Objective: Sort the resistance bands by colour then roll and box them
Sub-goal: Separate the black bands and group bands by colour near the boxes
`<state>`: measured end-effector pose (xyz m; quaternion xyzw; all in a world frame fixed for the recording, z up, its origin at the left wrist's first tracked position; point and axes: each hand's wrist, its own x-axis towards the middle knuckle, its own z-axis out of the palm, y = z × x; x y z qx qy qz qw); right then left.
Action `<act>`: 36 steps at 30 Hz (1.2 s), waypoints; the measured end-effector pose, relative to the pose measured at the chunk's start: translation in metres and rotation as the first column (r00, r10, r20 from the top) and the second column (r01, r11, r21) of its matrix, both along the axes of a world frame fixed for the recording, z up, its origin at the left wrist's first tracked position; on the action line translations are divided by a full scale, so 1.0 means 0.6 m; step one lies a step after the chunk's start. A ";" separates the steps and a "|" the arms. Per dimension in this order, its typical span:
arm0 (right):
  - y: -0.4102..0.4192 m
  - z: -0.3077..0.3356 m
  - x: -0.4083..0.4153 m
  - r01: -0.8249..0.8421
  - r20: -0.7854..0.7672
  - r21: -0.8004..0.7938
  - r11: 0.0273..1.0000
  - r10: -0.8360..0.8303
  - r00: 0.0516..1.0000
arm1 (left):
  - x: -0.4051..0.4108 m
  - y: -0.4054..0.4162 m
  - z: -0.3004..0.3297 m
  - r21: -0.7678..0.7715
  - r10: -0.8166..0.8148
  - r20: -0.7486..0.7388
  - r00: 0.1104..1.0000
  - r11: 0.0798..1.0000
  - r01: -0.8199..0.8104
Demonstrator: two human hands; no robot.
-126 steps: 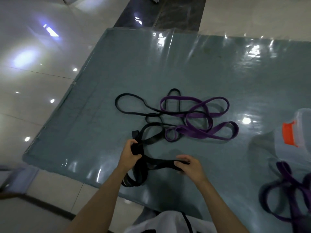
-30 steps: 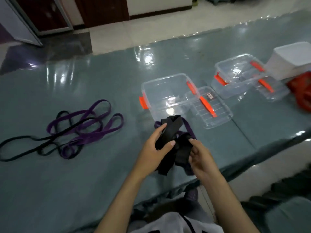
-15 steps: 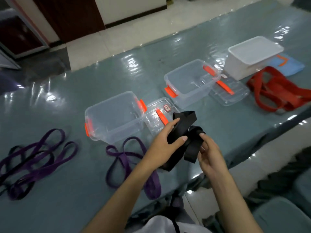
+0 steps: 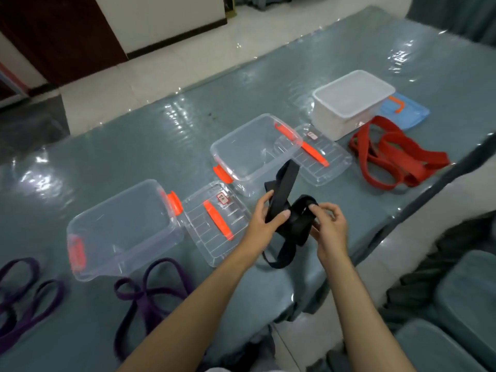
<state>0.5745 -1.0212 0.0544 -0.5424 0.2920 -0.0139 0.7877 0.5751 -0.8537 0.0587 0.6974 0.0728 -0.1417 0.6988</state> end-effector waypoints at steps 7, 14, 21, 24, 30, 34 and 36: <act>0.002 -0.121 0.000 -0.273 -0.183 -0.417 0.867 0.214 0.960 | 0.009 0.024 -0.117 0.277 -0.241 -0.245 0.939 0.911 0.307; 0.017 -0.158 -0.010 -0.465 -0.196 -0.583 0.666 0.440 0.876 | 0.010 -0.007 -0.137 0.316 -0.308 -0.211 0.928 0.876 0.363; -0.011 -0.184 -0.008 -0.630 -0.374 -0.713 0.307 0.594 0.712 | 0.006 -0.006 -0.152 0.733 -0.319 -0.320 0.892 0.513 0.447; -0.010 -0.180 -0.008 -0.653 -0.455 -0.737 0.176 0.585 0.671 | -0.006 0.001 -0.151 0.770 -0.301 -0.286 0.910 0.493 0.405; 0.029 -0.128 -0.008 -0.554 -0.431 -0.831 0.058 0.564 0.705 | -0.038 0.054 -0.123 0.818 -0.395 -0.207 0.895 0.432 0.380; 0.092 -0.076 -0.015 -0.437 -0.344 -0.899 -0.020 0.649 0.679 | -0.072 0.128 -0.094 0.869 -0.417 -0.112 0.902 0.400 0.292; 0.132 -0.054 -0.025 -0.365 -0.277 -0.930 -0.035 0.717 0.639 | -0.097 0.175 -0.077 0.887 -0.384 -0.080 0.920 0.393 0.241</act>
